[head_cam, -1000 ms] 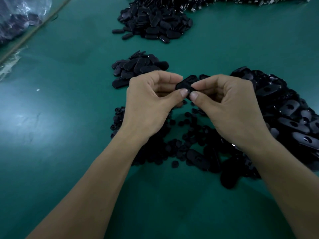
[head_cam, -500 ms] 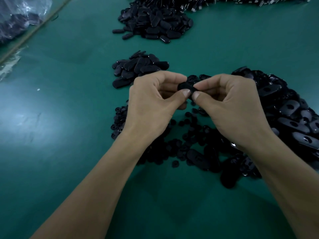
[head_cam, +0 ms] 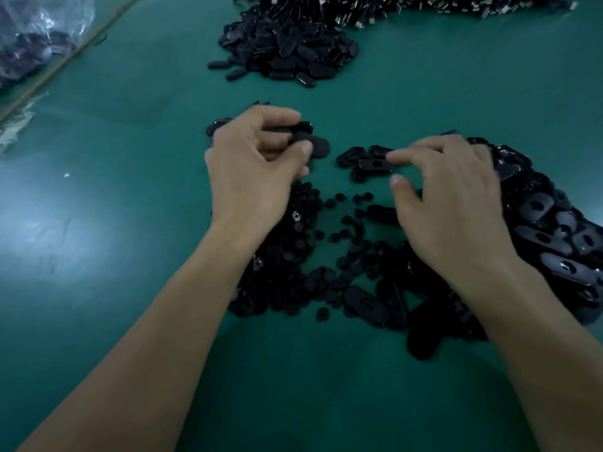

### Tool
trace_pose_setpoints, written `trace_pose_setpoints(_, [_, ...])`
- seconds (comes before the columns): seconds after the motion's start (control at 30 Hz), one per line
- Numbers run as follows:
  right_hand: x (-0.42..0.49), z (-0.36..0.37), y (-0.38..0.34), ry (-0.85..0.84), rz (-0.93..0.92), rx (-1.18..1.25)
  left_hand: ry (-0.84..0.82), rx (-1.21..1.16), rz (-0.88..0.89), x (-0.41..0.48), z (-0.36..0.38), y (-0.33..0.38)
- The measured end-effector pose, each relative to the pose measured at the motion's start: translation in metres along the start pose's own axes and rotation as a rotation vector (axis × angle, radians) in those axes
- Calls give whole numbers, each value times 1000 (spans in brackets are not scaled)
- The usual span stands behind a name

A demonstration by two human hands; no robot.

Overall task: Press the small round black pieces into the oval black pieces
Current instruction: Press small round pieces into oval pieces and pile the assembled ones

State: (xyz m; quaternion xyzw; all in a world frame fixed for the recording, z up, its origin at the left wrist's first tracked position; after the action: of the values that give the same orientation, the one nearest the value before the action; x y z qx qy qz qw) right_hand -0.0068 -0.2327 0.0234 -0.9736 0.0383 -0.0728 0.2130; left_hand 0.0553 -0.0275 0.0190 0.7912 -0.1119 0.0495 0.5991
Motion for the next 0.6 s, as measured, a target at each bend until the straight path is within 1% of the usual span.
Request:
trace_pose_setpoints(0.07, [1, 3, 14, -60, 133, -144, 56, 39, -11, 9, -11, -3])
trace_pose_setpoints(0.13, [-1, 8, 22, -129, 230, -205, 84, 110, -25, 18, -17, -6])
trace_pose_setpoints(0.2, [-2, 12, 25, -176, 276, -236, 95, 173, -55, 27, -20, -13])
trace_pose_setpoints(0.3, [-2, 11, 26, -176, 279, -245, 91, 268, -93, 36, -21, -21])
trace_pose_setpoints(0.47, [-1, 9, 27, -180, 259, -183, 87, 435, -73, 38, -21, -22])
trace_pose_setpoints(0.6, [1, 5, 27, -129, 202, -85, 55, 519, -74, 38, -20, -24])
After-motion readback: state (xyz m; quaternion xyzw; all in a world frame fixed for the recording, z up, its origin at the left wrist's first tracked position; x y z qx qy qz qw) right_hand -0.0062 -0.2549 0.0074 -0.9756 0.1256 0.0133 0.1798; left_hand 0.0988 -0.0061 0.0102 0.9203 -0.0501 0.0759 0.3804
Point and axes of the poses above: each hand's wrist, its own x-axis towards the middle knuckle, its own z-axis out of the palm, y = z × x, the point moved 8 cm from there along x, towards the middle knuckle, and after that the axes turned 13 degrees about -y, right-handed, at the moved point
